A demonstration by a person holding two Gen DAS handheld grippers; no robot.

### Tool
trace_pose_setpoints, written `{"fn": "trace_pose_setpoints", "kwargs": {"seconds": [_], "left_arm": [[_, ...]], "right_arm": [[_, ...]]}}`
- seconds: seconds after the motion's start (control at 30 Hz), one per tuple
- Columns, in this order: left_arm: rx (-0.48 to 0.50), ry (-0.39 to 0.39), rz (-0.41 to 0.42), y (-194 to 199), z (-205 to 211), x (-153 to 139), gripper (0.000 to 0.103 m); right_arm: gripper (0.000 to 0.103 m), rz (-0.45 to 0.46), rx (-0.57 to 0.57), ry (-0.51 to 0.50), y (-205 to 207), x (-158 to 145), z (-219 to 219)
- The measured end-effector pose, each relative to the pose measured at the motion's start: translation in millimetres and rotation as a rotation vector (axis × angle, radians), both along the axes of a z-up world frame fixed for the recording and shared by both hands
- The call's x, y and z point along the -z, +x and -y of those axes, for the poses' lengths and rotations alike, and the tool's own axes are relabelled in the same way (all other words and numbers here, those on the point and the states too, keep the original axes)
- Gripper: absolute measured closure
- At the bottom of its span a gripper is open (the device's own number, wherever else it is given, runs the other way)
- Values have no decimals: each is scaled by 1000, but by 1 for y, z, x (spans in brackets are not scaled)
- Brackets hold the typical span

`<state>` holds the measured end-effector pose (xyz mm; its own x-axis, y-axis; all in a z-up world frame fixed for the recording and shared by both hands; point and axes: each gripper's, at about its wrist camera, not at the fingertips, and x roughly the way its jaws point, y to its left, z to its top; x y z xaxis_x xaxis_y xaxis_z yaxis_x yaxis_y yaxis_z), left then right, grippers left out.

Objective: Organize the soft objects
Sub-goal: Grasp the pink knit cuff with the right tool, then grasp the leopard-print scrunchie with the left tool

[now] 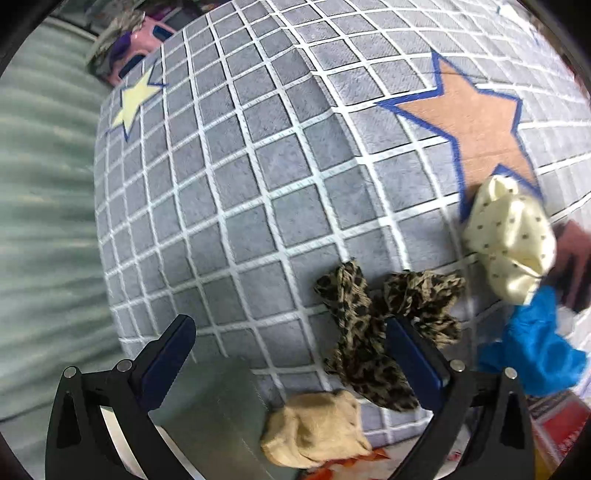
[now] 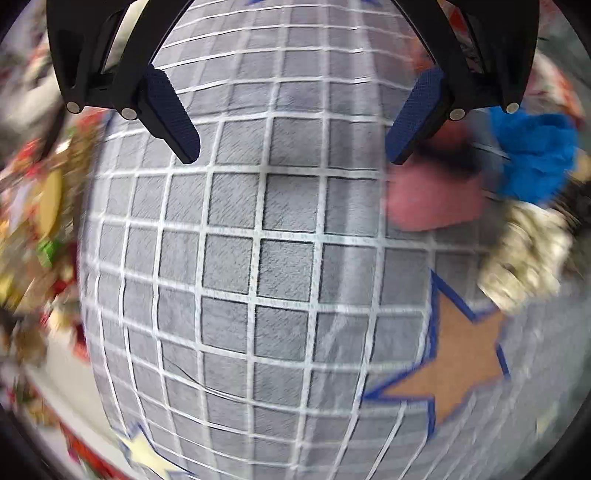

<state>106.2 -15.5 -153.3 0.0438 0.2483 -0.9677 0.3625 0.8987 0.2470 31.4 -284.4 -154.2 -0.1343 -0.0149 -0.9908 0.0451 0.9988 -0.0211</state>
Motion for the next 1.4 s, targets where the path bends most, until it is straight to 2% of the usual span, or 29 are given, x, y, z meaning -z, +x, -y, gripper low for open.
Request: {"fn": "trace_pose_setpoints", "kwargs": {"seconds": [0.07, 0.13, 0.33, 0.4, 0.53, 0.67, 0.73, 0.83, 0.93, 1.03, 1.1, 1.13, 1.17, 1.2, 1.23, 1.27, 1.3, 1.33, 1.37, 1.4], "left_arm": [[-25, -21, -25, -1, 2, 3, 0], [-56, -28, -46, -9, 5, 10, 0], [-141, -64, -89, -16, 15, 32, 0], [-173, -90, -92, -15, 13, 36, 0], [-204, -120, -114, -16, 1, 42, 0], [-200, -116, -113, -14, -6, 45, 0], [-195, -118, -108, -15, -10, 46, 0], [-197, -124, -115, -19, -7, 45, 0], [-216, -146, -151, -15, -11, 51, 0], [-293, -207, -221, -11, -23, 60, 0], [-276, -186, -223, -11, -21, 60, 0], [-257, -166, -205, -13, -17, 58, 0], [-233, -146, -187, -15, -13, 57, 0], [-202, -123, -170, -18, -6, 56, 1], [-170, -111, -155, -21, 0, 54, 5], [-152, -115, -148, -24, 4, 52, 9], [-134, -137, -145, -27, 8, 49, 23], [-121, -179, -155, -29, 11, 46, 45], [-113, -210, -167, -31, 14, 44, 57], [-103, -205, -166, -32, 17, 43, 70]], "right_arm": [[2, -2, 20, 101, -3, -3, 2], [2, -2, -17, 133, -7, -2, -13], [2, 15, -104, 146, -11, 13, -55], [2, 16, -150, 115, -12, 19, -66], [2, 34, -163, 109, -3, 25, -71], [2, 53, -153, 114, 15, 13, -58], [2, 73, -135, 151, 8, -7, -53], [2, 74, -139, 216, 5, -14, -54], [2, 65, -184, 204, 10, -5, -73], [2, 44, -205, 228, 13, 9, -96], [3, 24, -229, 225, 10, 16, -106], [6, 14, -251, 211, 7, 19, -113], [20, 8, -274, 203, 3, 18, -118], [28, 3, -295, 202, -1, 17, -124], [36, 5, -320, 202, -4, 14, -129], [51, 4, -332, 212, -7, 11, -134], [68, 2, -338, 230, -9, 9, -135], [71, 0, -330, 258, -13, 8, -140], [73, 12, -320, 258, -13, 4, -140], [78, 32, -313, 255, -14, 0, -139]]}}
